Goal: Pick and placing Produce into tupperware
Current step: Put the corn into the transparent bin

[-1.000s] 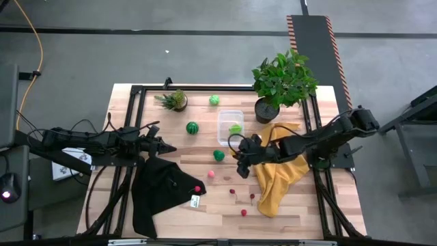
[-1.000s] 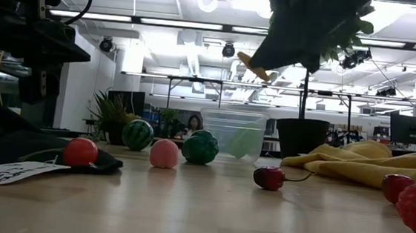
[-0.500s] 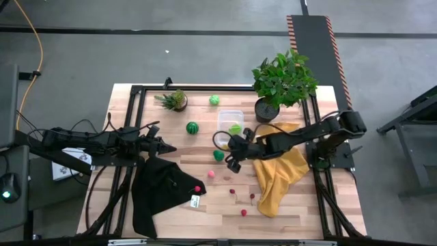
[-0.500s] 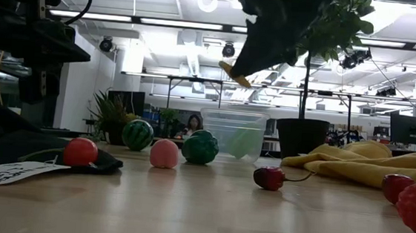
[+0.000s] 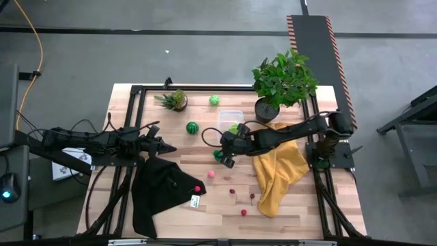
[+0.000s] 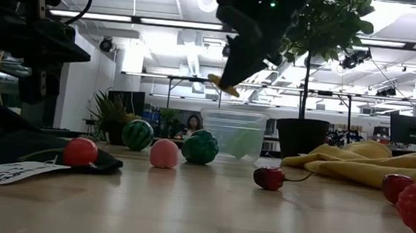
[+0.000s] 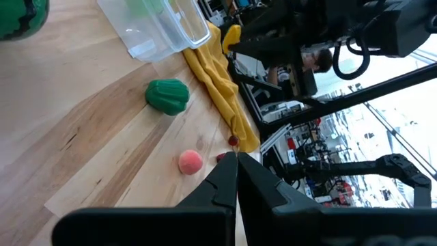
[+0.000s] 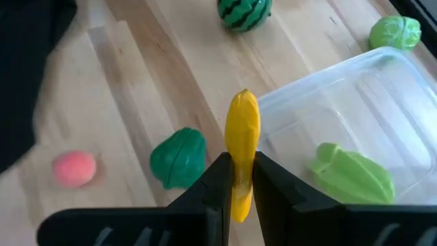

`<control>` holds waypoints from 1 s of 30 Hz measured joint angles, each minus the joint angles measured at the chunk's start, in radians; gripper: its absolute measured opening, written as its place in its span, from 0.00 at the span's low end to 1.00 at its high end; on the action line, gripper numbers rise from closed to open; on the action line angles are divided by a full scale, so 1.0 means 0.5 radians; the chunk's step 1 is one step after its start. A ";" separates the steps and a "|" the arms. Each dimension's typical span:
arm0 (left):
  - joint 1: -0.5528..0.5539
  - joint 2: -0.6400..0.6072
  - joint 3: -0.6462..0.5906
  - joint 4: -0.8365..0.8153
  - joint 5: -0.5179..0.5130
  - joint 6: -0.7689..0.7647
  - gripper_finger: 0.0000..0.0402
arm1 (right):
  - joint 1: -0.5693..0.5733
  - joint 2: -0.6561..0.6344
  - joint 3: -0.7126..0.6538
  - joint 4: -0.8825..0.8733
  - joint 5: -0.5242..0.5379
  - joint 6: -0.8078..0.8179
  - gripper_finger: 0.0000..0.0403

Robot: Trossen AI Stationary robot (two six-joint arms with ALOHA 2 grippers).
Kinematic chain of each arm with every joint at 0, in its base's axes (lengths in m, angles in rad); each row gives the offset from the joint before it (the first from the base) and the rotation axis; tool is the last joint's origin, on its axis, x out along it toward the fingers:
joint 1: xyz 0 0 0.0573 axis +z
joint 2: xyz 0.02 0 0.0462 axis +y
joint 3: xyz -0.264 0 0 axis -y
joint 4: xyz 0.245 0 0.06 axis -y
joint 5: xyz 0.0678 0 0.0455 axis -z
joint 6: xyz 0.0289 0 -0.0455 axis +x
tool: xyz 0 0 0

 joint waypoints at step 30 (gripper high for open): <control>0.000 -0.001 0.001 0.000 0.000 0.000 0.00 | -0.149 0.166 0.181 -0.336 0.190 0.277 0.09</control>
